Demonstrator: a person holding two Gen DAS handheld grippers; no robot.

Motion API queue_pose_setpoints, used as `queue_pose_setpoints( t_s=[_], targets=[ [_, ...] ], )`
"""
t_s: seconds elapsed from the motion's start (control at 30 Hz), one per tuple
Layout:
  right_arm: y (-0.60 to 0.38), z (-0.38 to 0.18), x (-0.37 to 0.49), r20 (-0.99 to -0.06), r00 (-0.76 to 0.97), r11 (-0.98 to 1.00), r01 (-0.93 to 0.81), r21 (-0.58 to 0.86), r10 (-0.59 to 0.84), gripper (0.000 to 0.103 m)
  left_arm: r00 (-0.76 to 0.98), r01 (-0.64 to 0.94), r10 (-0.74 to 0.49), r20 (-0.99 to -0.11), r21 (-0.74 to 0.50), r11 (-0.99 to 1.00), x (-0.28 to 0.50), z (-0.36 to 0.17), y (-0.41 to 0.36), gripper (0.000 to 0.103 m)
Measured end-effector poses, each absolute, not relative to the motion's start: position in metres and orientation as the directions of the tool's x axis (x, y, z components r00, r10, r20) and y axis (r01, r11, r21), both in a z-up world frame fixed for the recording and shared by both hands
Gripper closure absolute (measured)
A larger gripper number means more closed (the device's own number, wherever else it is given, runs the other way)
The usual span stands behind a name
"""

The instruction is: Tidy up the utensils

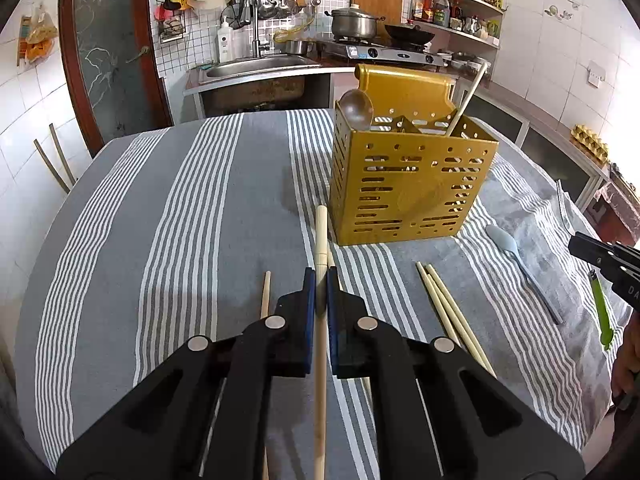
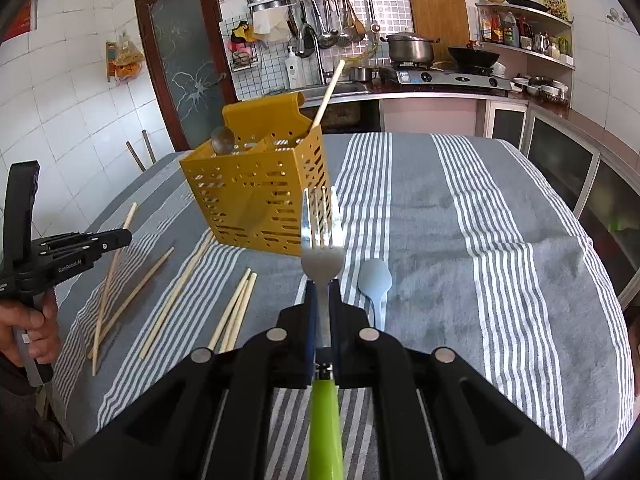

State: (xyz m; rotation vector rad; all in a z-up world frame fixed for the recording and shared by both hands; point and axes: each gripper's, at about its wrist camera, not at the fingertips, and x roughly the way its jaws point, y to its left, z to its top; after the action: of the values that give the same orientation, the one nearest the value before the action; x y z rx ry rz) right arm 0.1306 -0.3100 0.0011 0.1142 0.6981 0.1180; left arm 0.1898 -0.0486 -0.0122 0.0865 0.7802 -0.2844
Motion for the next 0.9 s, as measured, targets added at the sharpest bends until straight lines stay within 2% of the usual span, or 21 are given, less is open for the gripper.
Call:
queue_pose_setpoints(
  t_s=[0.57, 0.9],
  targets=[
    [-0.308, 0.04, 0.12, -0.503, 0.847, 0.982, -0.1, 0.161, 0.169, 0.097, 0.736, 0.314, -0.268, -0.622, -0.037, 0.949, 0.174, 0.033, -0.053, 0.099],
    [-0.308, 0.044, 0.117, -0.484, 0.858, 0.982, -0.107, 0.156, 0.171, 0.098, 0.731, 0.32, -0.274, -0.625, -0.041, 0.947, 0.172, 0.031, -0.054, 0.099]
  ],
)
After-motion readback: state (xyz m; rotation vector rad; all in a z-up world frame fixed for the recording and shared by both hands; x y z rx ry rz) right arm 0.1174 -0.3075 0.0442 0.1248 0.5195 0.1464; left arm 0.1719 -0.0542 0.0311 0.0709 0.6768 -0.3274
